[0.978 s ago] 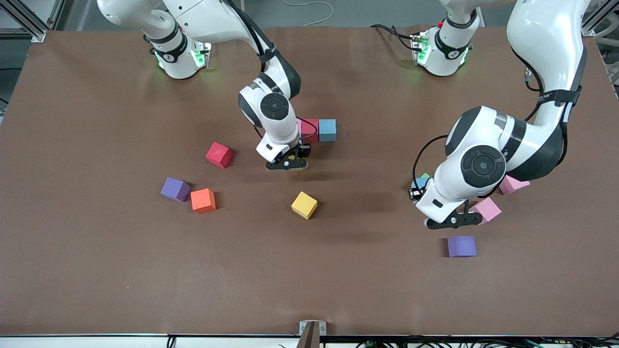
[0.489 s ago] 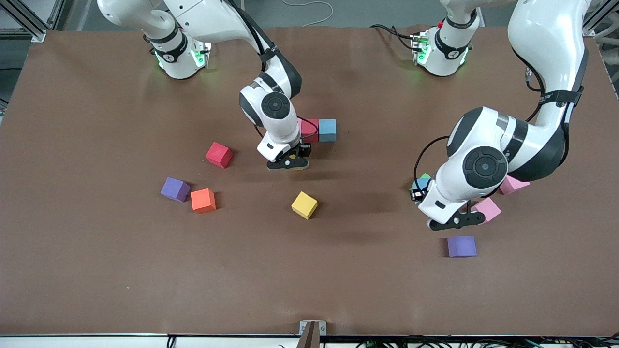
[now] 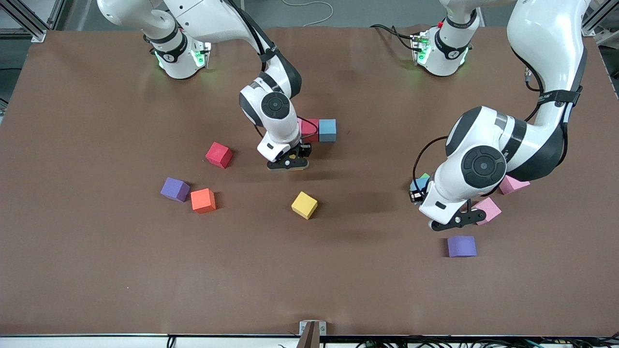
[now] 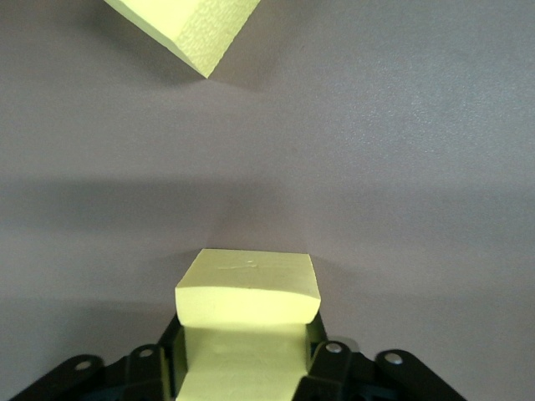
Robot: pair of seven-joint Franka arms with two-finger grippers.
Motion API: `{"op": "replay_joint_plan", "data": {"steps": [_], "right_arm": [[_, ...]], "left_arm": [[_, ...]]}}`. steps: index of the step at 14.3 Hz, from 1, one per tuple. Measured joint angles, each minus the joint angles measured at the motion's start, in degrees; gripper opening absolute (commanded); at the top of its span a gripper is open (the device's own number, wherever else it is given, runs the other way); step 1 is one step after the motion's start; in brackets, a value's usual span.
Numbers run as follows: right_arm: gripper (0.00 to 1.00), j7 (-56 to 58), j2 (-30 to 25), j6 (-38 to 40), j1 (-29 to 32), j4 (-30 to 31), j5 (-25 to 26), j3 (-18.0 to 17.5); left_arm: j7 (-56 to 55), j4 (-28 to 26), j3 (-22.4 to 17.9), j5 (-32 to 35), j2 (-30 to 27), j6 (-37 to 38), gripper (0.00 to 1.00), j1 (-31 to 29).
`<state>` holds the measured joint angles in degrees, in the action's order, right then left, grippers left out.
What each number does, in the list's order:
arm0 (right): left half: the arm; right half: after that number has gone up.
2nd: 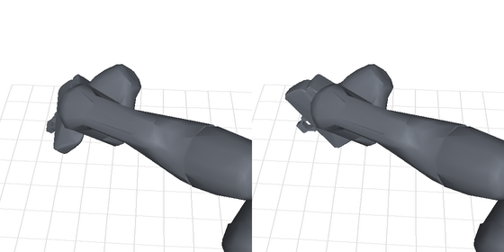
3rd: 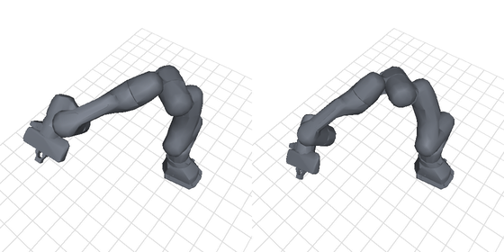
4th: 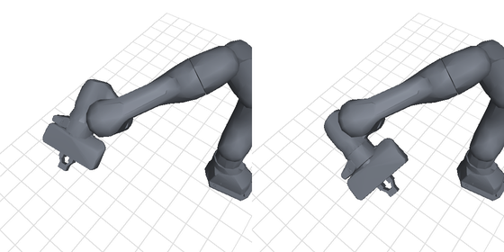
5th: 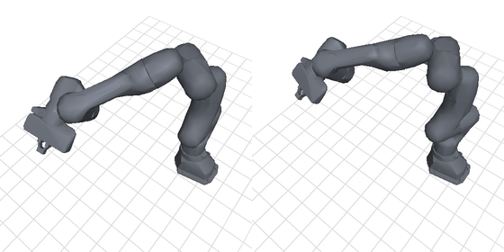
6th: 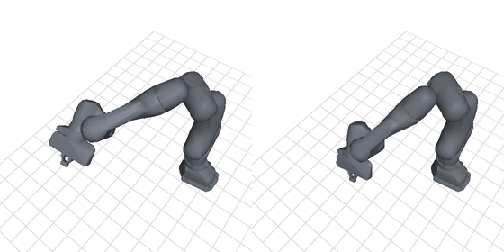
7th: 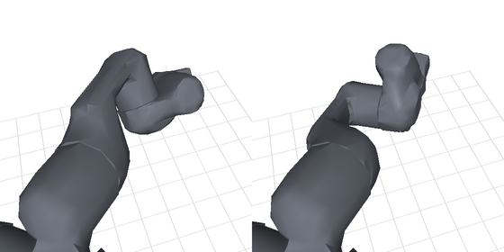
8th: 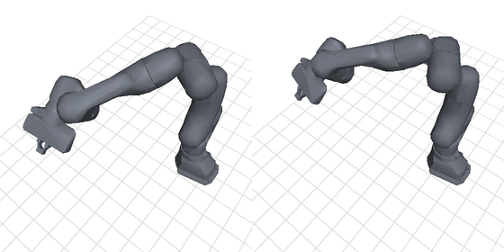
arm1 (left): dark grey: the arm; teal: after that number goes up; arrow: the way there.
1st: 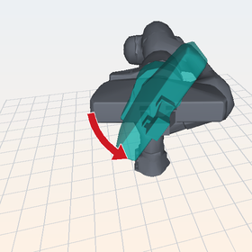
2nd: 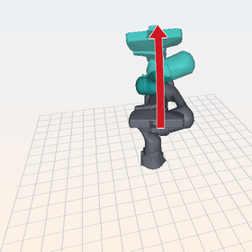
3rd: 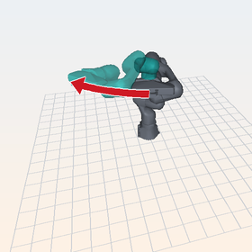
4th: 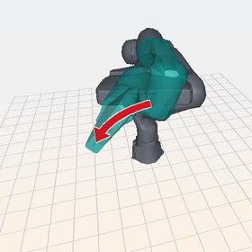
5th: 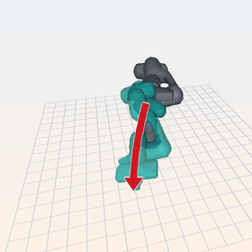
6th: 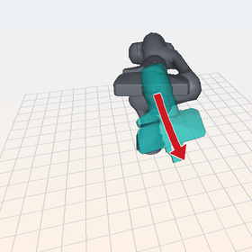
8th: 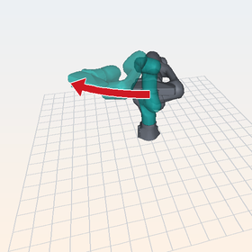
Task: Arrange 11 blocks into digit 3
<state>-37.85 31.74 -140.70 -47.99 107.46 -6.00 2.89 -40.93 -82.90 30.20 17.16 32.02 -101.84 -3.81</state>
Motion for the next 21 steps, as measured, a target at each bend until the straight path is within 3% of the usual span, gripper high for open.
{"op": "replay_joint_plan", "data": {"steps": [21], "right_arm": [[1.00,0.0,-0.3,4.1,0.2,-1.9,0.1,1.9]], "left_arm": [[-0.1,1.3,0.2,0.0,-0.2,0.0,0.25,-0.2]]}}
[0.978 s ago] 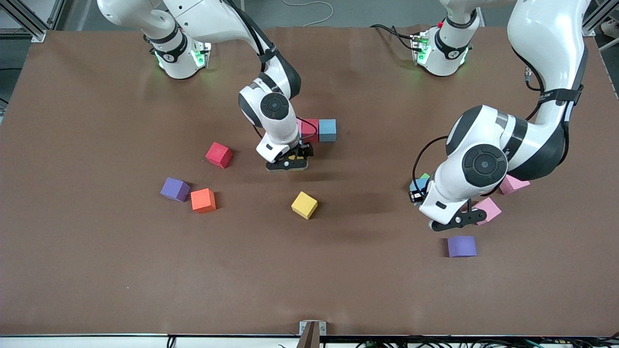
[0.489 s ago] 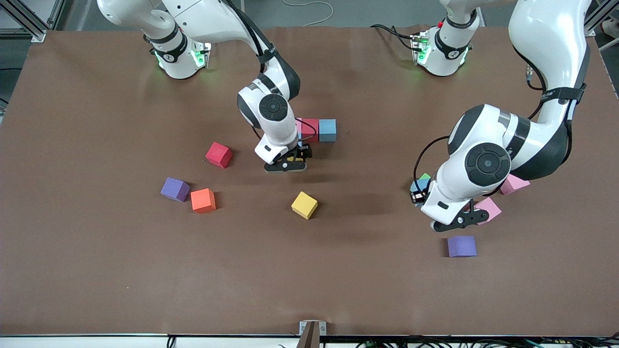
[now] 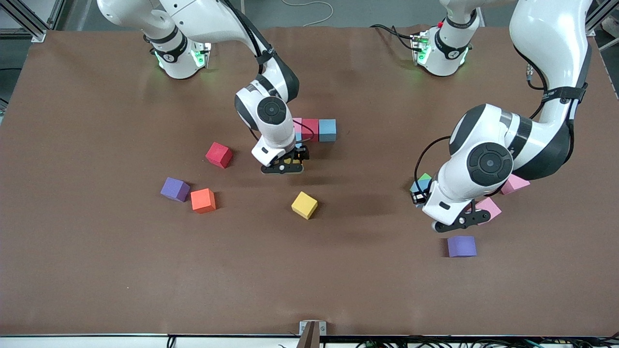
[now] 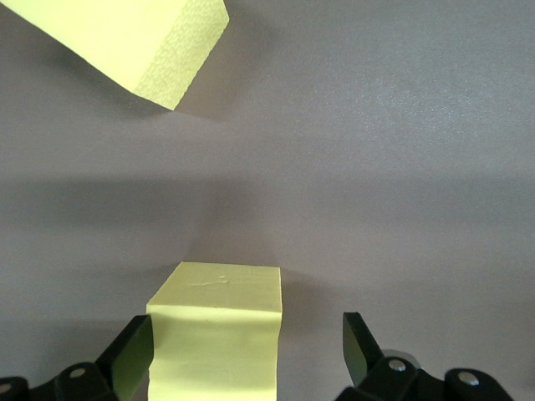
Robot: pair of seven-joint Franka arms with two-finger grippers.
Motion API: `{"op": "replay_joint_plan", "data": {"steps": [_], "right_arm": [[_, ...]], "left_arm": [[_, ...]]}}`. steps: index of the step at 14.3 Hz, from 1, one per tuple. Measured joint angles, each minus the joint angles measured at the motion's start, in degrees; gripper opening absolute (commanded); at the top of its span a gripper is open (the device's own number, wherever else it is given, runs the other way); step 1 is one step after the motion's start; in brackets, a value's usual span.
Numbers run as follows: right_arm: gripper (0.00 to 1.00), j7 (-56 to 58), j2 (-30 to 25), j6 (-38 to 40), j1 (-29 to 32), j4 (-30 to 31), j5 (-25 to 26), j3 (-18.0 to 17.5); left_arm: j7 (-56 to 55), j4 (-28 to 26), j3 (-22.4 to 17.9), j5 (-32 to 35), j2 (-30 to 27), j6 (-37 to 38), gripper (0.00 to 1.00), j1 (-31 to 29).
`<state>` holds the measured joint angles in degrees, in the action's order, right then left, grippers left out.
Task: Arrange 11 blocks into digit 3
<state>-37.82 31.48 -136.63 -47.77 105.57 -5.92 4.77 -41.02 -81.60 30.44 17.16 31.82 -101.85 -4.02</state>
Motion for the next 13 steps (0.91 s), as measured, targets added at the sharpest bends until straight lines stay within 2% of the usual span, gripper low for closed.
{"op": "replay_joint_plan", "data": {"steps": [4,8,10,13], "right_arm": [[1.00,0.0,-0.1,0.5,0.0,-0.4,0.0,0.0],[1.00,-0.4,-4.1,8.2,2.6,-2.9,0.0,1.1],[1.00,-0.3,-6.3,10.0,4.8,-3.0,0.7,3.6],[1.00,0.2,-7.2,11.3,6.3,-3.0,2.3,9.5]], "left_arm": [[-1.9,0.0,0.1,-0.1,-0.1,0.0,0.25,0.1],[-5.0,0.0,0.1,-0.2,-0.1,0.1,0.25,0.9],[-5.5,-0.1,0.1,-0.3,-0.1,0.1,0.25,1.2],[-7.1,-0.3,0.1,-0.3,0.0,0.1,0.25,1.7]]}}
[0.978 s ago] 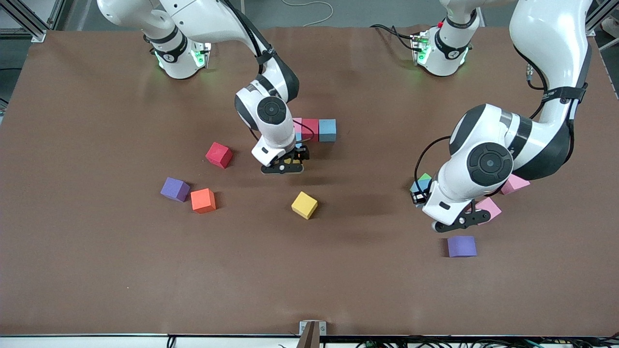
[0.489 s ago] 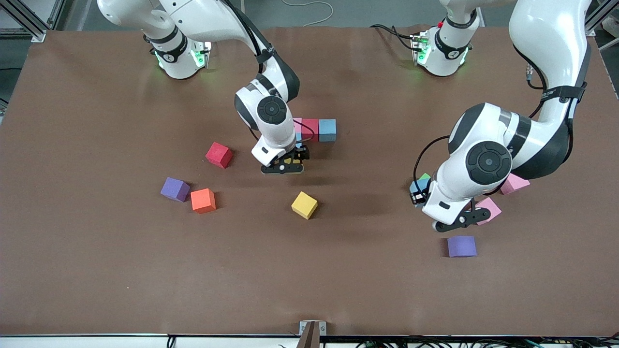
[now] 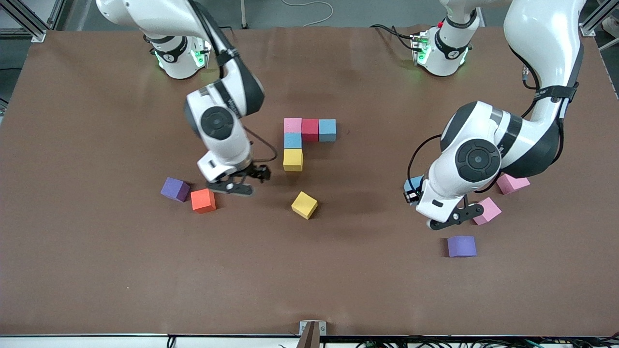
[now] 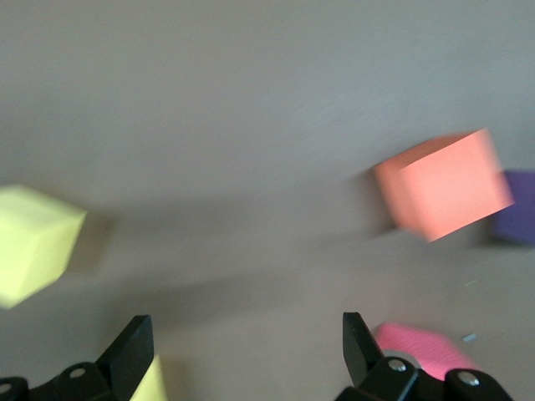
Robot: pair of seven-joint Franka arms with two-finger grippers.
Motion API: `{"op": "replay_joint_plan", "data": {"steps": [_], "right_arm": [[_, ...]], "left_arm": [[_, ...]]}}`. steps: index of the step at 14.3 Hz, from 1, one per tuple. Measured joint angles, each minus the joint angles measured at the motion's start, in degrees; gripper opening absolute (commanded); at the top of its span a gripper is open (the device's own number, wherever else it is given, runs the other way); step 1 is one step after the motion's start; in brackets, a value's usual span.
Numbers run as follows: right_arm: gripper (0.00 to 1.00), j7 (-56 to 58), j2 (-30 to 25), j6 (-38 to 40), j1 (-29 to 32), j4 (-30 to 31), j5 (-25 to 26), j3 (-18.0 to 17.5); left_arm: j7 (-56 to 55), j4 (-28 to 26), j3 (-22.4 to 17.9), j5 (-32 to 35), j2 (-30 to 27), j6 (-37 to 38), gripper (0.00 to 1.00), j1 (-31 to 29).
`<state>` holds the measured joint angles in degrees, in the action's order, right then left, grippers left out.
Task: Arrange 11 blocks into digit 3
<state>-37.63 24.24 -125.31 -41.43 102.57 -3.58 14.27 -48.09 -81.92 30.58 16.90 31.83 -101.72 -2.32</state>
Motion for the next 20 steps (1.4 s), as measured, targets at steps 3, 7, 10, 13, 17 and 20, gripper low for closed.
{"op": "replay_joint_plan", "data": {"steps": [3,7,10,13,17,20], "right_arm": [[1.00,-0.1,0.0,0.7,0.9,0.4,0.2,2.6],[1.00,-0.5,0.3,0.8,6.3,3.2,0.2,3.0],[1.00,-6.1,0.3,0.6,10.4,3.7,-0.6,3.0],[1.00,-17.8,0.6,-1.9,10.3,3.8,-0.9,2.5],[1.00,-30.1,3.4,-7.8,10.2,4.1,-7.3,2.1],[1.00,-31.8,5.1,-8.2,10.6,4.8,-9.1,2.3]], "left_arm": [[-0.9,-0.1,0.0,0.0,0.1,0.0,0.25,0.3],[-1.4,-0.1,0.0,0.0,0.3,0.0,0.25,0.3],[-1.5,-0.1,0.0,0.0,0.5,0.0,0.25,0.3],[-1.8,-0.1,0.0,0.0,0.6,-0.1,0.25,0.5],[-6.4,-0.1,0.0,0.0,1.1,-0.6,0.25,2.5],[-10.9,-0.2,0.0,0.0,1.8,-1.2,0.25,4.7]]}}
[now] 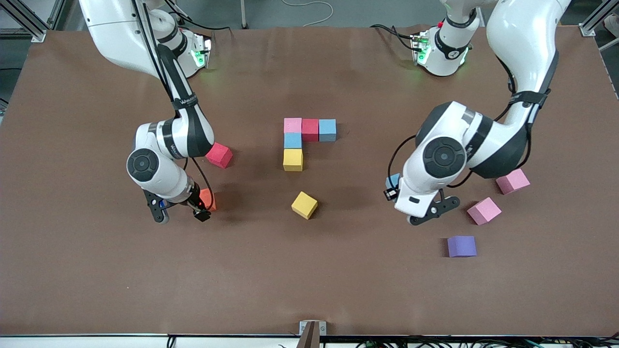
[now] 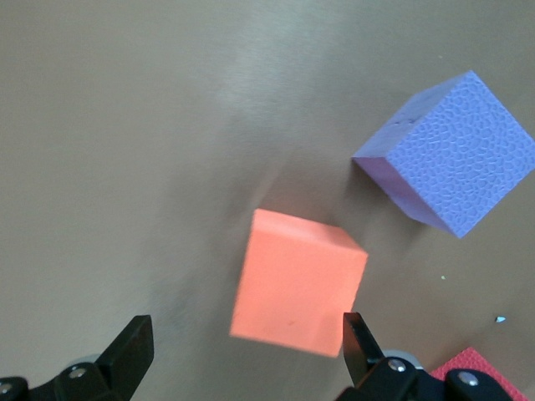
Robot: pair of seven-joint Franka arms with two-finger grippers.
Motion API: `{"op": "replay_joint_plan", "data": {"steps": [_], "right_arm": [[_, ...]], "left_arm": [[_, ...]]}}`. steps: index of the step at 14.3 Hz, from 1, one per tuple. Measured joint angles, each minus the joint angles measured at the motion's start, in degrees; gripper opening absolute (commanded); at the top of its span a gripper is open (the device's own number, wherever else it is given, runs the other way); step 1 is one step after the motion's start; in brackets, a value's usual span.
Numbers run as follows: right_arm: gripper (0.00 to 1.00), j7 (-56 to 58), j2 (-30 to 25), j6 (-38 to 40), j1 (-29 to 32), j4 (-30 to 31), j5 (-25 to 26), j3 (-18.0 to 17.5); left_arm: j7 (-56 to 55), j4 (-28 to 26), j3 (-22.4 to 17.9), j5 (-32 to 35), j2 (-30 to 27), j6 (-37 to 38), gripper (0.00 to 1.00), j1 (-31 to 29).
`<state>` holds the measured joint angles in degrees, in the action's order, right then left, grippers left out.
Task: Arrange 11 blocks into digit 3
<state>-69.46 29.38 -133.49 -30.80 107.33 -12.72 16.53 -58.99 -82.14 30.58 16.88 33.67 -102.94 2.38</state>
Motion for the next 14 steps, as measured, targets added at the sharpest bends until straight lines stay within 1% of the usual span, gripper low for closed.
{"op": "replay_joint_plan", "data": {"steps": [2,4,5,8,10,11,14], "right_arm": [[1.00,-0.2,0.8,-1.1,0.4,1.3,-0.1,0.2],[1.00,-0.3,1.7,-2.3,0.9,2.1,-0.2,0.2],[0.97,-0.3,2.0,-2.7,1.1,2.1,-0.2,0.2],[0.64,-0.3,2.5,-3.4,1.2,2.1,-0.3,0.1],[0.18,-0.3,2.6,-3.5,1.1,2.1,-0.3,0.0],[0.01,-0.3,2.6,-3.5,1.1,2.0,-0.3,0.0],[0.00,0.9,2.5,-3.5,1.0,1.2,-0.2,-0.1]], "left_arm": [[-3.7,-0.1,0.0,0.0,0.5,-0.1,0.25,1.6],[-9.7,-0.1,0.0,0.0,1.0,-0.9,0.25,3.6],[-13.4,-0.5,0.0,0.0,1.4,-1.5,0.26,4.4],[-23.9,-3.9,0.0,0.0,2.1,-5.6,0.27,5.1],[-32.5,-6.3,0.0,-0.4,2.3,-9.1,0.27,4.9],[-36.2,-7.1,0.3,-0.6,2.3,-10.3,0.27,4.8],[-45.9,-8.6,1.4,-1.7,2.3,-13.0,0.28,4.7]]}}
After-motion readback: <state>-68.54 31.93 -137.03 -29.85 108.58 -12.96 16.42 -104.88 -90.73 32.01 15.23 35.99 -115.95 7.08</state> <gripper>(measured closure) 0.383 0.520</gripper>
